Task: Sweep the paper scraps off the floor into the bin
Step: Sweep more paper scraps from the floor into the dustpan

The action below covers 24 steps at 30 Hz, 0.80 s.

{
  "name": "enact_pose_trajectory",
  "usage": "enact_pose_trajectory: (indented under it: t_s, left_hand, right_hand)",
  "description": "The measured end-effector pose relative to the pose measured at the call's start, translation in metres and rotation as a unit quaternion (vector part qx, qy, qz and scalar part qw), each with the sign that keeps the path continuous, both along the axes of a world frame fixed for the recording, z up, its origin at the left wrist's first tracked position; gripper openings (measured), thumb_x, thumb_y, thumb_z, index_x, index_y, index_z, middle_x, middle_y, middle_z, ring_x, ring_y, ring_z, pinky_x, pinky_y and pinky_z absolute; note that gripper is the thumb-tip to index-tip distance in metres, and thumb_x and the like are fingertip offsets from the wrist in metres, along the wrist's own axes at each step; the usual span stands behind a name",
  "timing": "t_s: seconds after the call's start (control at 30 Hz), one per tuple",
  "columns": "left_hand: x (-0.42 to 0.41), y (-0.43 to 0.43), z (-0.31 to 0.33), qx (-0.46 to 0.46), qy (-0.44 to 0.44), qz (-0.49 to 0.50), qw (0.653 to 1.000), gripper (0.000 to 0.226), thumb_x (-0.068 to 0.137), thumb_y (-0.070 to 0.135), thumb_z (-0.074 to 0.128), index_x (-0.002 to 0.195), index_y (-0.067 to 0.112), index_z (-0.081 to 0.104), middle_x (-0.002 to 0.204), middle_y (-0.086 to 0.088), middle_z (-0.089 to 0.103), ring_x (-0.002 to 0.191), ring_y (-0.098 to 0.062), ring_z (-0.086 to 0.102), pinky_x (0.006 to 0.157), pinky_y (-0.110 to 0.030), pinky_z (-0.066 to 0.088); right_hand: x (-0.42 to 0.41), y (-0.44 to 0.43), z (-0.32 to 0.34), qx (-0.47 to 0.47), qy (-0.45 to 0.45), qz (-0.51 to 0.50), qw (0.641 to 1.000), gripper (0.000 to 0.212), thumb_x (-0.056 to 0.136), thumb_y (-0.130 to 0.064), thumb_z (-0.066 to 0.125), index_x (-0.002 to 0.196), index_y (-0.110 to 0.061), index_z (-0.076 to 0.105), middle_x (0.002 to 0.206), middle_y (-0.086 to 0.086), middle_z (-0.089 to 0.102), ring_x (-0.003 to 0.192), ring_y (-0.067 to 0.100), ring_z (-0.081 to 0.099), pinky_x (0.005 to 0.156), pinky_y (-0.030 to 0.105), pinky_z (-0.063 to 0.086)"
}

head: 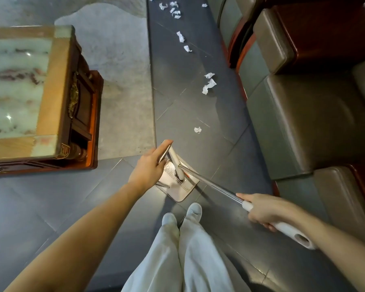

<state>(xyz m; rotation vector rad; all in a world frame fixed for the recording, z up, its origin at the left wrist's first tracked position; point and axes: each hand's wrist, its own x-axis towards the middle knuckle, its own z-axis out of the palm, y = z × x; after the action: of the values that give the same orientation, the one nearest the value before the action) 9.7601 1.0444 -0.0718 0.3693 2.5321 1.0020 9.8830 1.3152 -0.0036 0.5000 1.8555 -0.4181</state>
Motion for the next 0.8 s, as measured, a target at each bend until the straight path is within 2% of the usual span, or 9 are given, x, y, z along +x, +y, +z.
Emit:
enact_pose_trajectory:
  t_s: [0.07, 0.23, 0.37, 0.43, 0.5, 0.57, 0.63, 0.67, 0.8]
  left_hand:
    - [0.007, -0.015, 0.004, -0.007, -0.003, 0.007, 1.0, 0.056, 0.1, 0.016, 0.044, 0.144, 0.045, 0.027, 0.13, -0.011, 0.052, 0.111, -0.027, 0.053, 0.097, -0.036, 0.042]
    - [0.035, -0.067, 0.012, -0.018, -0.014, 0.065, 0.998, 0.056, 0.1, 0.019, 0.044, 0.142, 0.049, 0.024, 0.135, -0.009, 0.05, 0.118, -0.028, 0.05, 0.1, -0.037, 0.041]
    - [0.056, -0.109, 0.016, -0.002, -0.022, 0.162, 0.987, 0.057, 0.099, 0.013, 0.047, 0.136, 0.051, 0.026, 0.137, -0.005, 0.05, 0.118, -0.024, 0.049, 0.1, -0.035, 0.04]
    - [0.063, -0.128, 0.016, 0.014, -0.023, 0.218, 0.976, 0.057, 0.098, 0.01, 0.047, 0.133, 0.051, 0.028, 0.136, -0.005, 0.051, 0.12, -0.025, 0.048, 0.101, -0.036, 0.039]
    - [0.066, -0.143, 0.016, 0.023, -0.031, 0.261, 0.965, 0.056, 0.098, 0.009, 0.047, 0.134, 0.048, 0.031, 0.137, -0.005, 0.05, 0.124, -0.027, 0.047, 0.104, -0.041, 0.039]
    - [0.065, -0.153, 0.014, 0.021, -0.042, 0.279, 0.959, 0.055, 0.098, 0.008, 0.046, 0.139, 0.042, 0.033, 0.14, -0.005, 0.048, 0.127, -0.027, 0.044, 0.106, -0.042, 0.036]
    - [0.06, -0.158, 0.014, 0.015, -0.047, 0.291, 0.955, 0.054, 0.098, 0.008, 0.046, 0.143, 0.037, 0.034, 0.143, -0.004, 0.046, 0.13, -0.027, 0.042, 0.108, -0.043, 0.033]
    - [0.057, -0.159, 0.014, 0.012, -0.046, 0.295, 0.954, 0.053, 0.098, 0.008, 0.046, 0.143, 0.035, 0.034, 0.144, -0.004, 0.045, 0.13, -0.027, 0.041, 0.109, -0.043, 0.032]
    - [0.056, -0.157, 0.016, 0.001, -0.035, 0.299, 0.954, 0.052, 0.099, 0.008, 0.045, 0.143, 0.032, 0.036, 0.142, -0.004, 0.047, 0.127, -0.026, 0.043, 0.107, -0.04, 0.033]
  right_hand:
    - [-0.003, 0.0, 0.016, -0.001, 0.006, -0.002, 1.0, 0.084, 0.078, -0.006, 0.044, 0.148, -0.049, 0.023, 0.063, 0.0, 0.057, 0.042, 0.014, 0.049, 0.041, 0.022, 0.043]
    - [-0.029, -0.018, 0.028, 0.011, 0.039, 0.068, 0.997, 0.084, 0.08, -0.01, 0.047, 0.15, -0.047, 0.019, 0.071, 0.001, 0.052, 0.044, 0.018, 0.055, 0.042, 0.023, 0.046]
    - [-0.066, -0.048, 0.013, -0.013, 0.071, 0.041, 0.997, 0.077, 0.087, -0.007, 0.046, 0.152, -0.04, 0.02, 0.072, 0.006, 0.057, 0.049, 0.015, 0.051, 0.041, 0.021, 0.043]
    - [-0.079, -0.071, -0.003, -0.003, 0.095, 0.052, 0.994, 0.073, 0.089, -0.006, 0.043, 0.151, -0.037, 0.022, 0.081, 0.006, 0.058, 0.047, 0.014, 0.05, 0.036, 0.018, 0.04]
    - [-0.085, -0.096, -0.025, 0.002, 0.111, 0.1, 0.989, 0.071, 0.09, -0.004, 0.038, 0.153, -0.032, 0.021, 0.106, 0.011, 0.057, 0.048, 0.016, 0.051, 0.034, 0.019, 0.04]
    - [-0.088, -0.121, -0.045, -0.007, 0.113, 0.148, 0.982, 0.071, 0.092, -0.002, 0.037, 0.155, -0.025, 0.015, 0.128, 0.018, 0.051, 0.056, 0.021, 0.054, 0.048, 0.022, 0.05]
    - [-0.088, -0.143, -0.058, -0.017, 0.104, 0.167, 0.98, 0.071, 0.093, -0.003, 0.037, 0.155, -0.023, 0.01, 0.135, 0.022, 0.048, 0.087, 0.032, 0.064, 0.078, 0.031, 0.053]
    - [-0.088, -0.152, -0.062, -0.022, 0.097, 0.174, 0.98, 0.07, 0.094, -0.003, 0.038, 0.155, -0.021, 0.01, 0.135, 0.022, 0.049, 0.103, 0.035, 0.062, 0.085, 0.033, 0.05]
    - [-0.087, -0.172, -0.054, -0.025, 0.04, 0.246, 0.968, 0.076, 0.091, 0.001, 0.04, 0.155, -0.019, 0.006, 0.136, 0.02, 0.051, 0.114, 0.035, 0.058, 0.082, 0.032, 0.05]
